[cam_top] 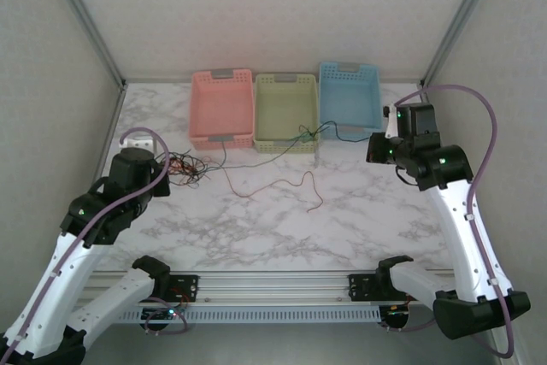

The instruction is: Untangle the cables

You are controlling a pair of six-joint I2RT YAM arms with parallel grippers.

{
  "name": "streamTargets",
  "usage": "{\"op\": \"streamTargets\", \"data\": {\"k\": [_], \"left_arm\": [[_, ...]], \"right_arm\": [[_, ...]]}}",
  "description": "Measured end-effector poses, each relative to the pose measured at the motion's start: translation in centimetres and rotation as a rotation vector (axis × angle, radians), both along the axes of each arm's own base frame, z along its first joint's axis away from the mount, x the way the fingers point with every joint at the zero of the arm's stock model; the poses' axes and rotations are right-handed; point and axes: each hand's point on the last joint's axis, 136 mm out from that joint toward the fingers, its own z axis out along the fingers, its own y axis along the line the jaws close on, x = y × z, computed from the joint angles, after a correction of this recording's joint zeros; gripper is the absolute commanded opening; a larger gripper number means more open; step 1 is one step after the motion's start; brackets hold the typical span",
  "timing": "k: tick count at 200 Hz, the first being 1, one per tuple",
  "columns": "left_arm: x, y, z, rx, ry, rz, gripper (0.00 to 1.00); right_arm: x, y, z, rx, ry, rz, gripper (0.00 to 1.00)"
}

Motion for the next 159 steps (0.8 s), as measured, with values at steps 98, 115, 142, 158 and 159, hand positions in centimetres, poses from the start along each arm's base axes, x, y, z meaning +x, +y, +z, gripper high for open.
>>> {"op": "streamTargets", "data": {"k": [98,115,142,158,159], "left_arm": [[-0.7,-5.8,-1.4,-0.218,0.062,-0.249,0.03],[-0.9,-6.6,-1.2,-0.255,0.060,-0.283,0.12],[-1.0,-8.0,-0.8,-0.318,0.065,-0.330,0.43],[-1.1,-8.6,-0.8,-0.342,0.072,-0.357,0.62],[-1.1,-8.7,-0.8,-0.347,0.072,-0.356,0.63]], "right_arm": [[-4.4,9.9,5.8,0.588,0.006,0.366,0.00],[-5.2,10.2,6.0,0.608,0.004,0.388,0.00],[-5.5,10.6,3.1,0.633,0.067,0.371,0.00],[-5.7,11.3,0.6,0.644,0.146,0.357,0.00],[-5.7,11.3,0.5,0.644,0.148,0.357,0.00]]}}
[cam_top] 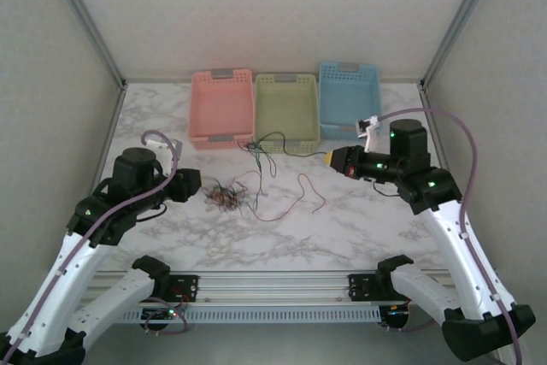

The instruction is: Untangle the cables

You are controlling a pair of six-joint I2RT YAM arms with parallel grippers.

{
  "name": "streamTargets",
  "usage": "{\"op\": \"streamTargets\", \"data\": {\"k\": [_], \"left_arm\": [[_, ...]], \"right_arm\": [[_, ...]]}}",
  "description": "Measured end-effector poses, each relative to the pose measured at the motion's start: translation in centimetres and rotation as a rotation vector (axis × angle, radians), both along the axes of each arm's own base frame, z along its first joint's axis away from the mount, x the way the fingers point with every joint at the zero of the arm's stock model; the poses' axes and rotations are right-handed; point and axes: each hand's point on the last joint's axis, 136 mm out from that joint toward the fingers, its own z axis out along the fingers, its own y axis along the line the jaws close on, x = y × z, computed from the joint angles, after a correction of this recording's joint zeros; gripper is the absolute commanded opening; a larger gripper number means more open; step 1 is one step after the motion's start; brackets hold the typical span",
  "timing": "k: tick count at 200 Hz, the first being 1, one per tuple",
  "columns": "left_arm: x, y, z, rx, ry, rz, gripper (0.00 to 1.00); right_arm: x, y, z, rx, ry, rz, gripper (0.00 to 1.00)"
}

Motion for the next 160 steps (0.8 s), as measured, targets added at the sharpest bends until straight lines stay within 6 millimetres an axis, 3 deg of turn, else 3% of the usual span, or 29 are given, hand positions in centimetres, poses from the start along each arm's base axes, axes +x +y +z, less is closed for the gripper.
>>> {"op": "streamTargets", "data": {"k": [28,103,160], "left_arm": [[-0.4,-0.8,-0.1,-0.039,0.020,-0.036,0.75],[-0.3,-3.7,0.5,-0.171,0.010,-0.133,0.77],[1.0,-8.5,0.4,-0.234,-0.060,-0.224,0.78]], "right_arm": [[-0.3,0.8,-1.1,0.001,0.041,0.020,0.00],[0.5,1.1,1.0,0.086,0.051,-0.035,0.00],[1.1,1.5,2.6,0.256,0.154,-0.142,0.00]]}}
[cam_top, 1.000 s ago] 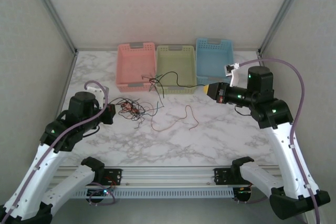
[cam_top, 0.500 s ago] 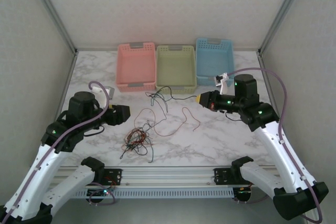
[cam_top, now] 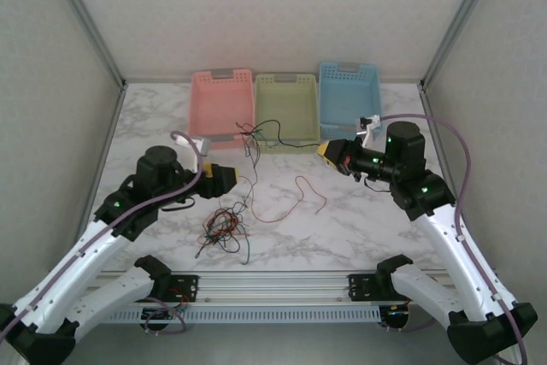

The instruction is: Untangle the cables

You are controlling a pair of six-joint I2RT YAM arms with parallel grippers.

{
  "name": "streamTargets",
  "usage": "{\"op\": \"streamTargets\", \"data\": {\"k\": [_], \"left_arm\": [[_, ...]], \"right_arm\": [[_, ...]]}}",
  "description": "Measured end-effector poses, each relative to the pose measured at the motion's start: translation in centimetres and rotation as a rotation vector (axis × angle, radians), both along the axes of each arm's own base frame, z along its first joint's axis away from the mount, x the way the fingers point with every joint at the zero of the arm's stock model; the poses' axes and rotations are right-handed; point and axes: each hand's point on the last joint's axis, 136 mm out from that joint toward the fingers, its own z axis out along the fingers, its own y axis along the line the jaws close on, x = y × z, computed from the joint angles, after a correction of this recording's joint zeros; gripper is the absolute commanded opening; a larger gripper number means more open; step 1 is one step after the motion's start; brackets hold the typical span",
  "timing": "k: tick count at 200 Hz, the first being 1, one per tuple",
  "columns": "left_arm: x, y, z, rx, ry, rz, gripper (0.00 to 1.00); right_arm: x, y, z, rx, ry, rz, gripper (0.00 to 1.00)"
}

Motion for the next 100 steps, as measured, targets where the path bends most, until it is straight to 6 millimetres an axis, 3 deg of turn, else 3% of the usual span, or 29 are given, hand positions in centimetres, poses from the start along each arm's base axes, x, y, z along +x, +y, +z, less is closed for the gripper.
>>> {"op": "streamTargets", "data": {"k": [34,100], "left_arm": [[1.6,-2.1,-1.1,-0.009,-0.047,0.003,0.79],[4.8,-3.7,-1.5,-0.067,-0.146,0.063,0.79]], "right_arm": [[-0.2,0.7,0.3,0.067,0.073,-0.032,0.00],[-1.3,1.9,1.8,0.131,0.086,-0.026,0.00]]}}
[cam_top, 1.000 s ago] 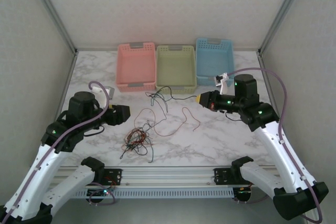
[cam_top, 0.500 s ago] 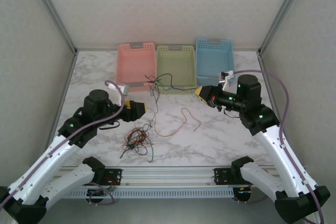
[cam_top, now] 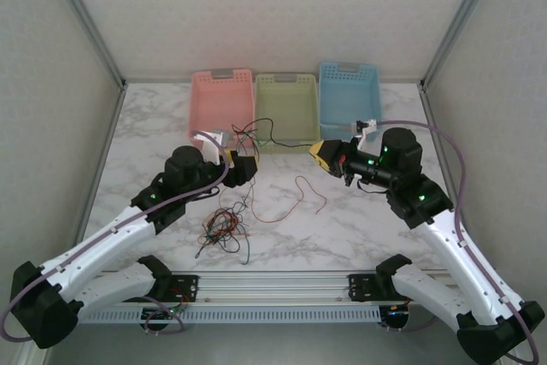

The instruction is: Untangle the cables

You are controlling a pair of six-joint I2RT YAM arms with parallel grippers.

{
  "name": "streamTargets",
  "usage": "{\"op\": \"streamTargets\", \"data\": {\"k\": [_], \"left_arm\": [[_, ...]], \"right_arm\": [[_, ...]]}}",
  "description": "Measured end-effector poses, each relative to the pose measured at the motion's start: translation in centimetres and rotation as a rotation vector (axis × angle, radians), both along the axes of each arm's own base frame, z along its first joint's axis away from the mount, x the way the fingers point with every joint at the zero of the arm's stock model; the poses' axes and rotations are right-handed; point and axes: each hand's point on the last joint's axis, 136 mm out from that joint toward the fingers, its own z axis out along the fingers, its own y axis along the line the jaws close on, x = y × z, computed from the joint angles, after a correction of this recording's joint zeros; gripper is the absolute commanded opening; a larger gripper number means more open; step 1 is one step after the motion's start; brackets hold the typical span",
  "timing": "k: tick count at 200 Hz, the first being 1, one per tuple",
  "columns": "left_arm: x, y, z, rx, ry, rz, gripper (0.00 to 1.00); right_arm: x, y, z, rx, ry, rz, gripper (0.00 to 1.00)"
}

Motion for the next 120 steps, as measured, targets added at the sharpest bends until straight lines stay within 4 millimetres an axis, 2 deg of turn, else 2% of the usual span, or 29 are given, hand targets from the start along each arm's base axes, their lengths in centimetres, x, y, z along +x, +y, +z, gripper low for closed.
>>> {"op": "streamTargets", "data": {"k": [29,57,80,120], "left_arm": [[1.2,-0.7,-0.1,-0.023,-0.023,0.015,0.75],[2.2,-1.6,-1.1,-0.022,-0.015,0.016,0.67],[2.6,-1.6,-1.6,-0.020,-0.017,0.032,0.60],[3.0,-1.5,-2.0,-0.031,-0.028,0.052,0.25]], "right_arm": [[-0.3,0.4,0.0,0.013,0.014,0.006,0.00],[-0.4,0.7,0.0,0.021,0.019,0.011,0.00],[-0.3,0.7,0.1,0.025,0.019,0.005,0.00],[-0.2,0.6,0.2,0.026,0.016,-0.001,0.00]]}}
